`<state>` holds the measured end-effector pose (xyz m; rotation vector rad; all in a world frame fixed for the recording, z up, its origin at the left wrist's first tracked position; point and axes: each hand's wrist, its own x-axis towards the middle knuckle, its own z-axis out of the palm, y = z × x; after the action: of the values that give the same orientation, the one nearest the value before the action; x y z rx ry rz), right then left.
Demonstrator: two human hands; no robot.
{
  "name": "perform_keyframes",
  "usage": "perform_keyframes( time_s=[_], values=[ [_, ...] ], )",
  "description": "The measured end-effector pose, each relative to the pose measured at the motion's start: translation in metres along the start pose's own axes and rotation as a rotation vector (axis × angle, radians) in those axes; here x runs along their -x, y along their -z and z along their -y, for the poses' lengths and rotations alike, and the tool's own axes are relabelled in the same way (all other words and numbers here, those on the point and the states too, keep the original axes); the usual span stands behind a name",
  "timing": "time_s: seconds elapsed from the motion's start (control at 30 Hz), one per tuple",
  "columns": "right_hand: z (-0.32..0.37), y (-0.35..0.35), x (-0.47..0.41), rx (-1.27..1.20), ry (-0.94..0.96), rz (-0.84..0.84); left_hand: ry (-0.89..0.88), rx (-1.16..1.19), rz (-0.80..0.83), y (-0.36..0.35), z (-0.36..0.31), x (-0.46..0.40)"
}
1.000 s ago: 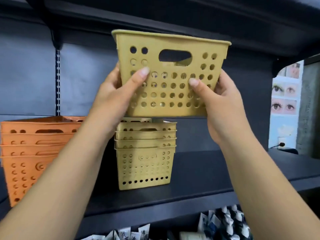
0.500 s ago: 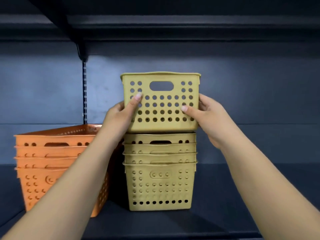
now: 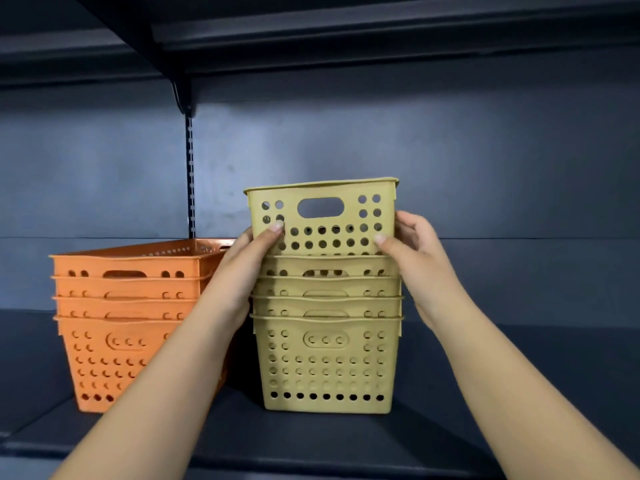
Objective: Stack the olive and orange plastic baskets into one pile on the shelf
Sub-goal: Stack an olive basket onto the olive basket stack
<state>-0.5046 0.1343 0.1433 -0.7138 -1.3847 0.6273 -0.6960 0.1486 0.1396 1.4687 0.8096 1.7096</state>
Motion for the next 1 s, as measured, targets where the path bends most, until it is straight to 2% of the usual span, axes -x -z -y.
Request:
perform_keyframes(
  time_s=[0.13, 0.23, 0.37, 0.5, 0.6, 0.7, 0.8, 0.87, 0.9, 1.0],
  values=[
    [-0.009, 0.001, 0.008, -0.105, -0.072, -0.092, -0.05, -0.038, -0.066, 0.0, 0.012, 0.014],
    [-0.021, -0.003, 0.014, -0.052, -0.062, -0.084, -0.059, -0.165, -0.058, 0.005, 0.025, 0.023],
    [-0.04, -0.01, 0.031, 0.043, -0.038, -0.09, -0.122, -0.183, -0.033, 0.002, 0.039, 0.039],
    [-0.044, 0.001, 0.046, 0.025, -0.043, -0.169, -0.17, -0.285, -0.043, -0.012, 0.046, 0.057],
    [-0.048, 0.021, 0.062, 0.1, -0.041, -0.282, -0.219, -0.337, 0.089, -0.035, 0.051, 0.079],
    [-0.05, 0.051, 0.077, 0.072, -0.045, -0.358, -0.191, -0.251, 0.291, -0.06, 0.055, 0.104],
    [-0.047, 0.076, 0.09, 0.05, -0.084, -0.324, -0.205, -0.288, 0.532, -0.08, 0.055, 0.112],
    [-0.041, 0.084, 0.099, 0.108, -0.092, -0.288, -0.239, -0.385, 0.605, -0.09, 0.049, 0.104],
    [-0.04, 0.087, 0.103, 0.166, -0.099, -0.285, -0.269, -0.431, 0.566, -0.091, 0.047, 0.097],
    [-0.044, 0.097, 0.103, 0.306, -0.143, -0.304, -0.329, -0.538, 0.282, -0.081, 0.05, 0.068]
  ],
)
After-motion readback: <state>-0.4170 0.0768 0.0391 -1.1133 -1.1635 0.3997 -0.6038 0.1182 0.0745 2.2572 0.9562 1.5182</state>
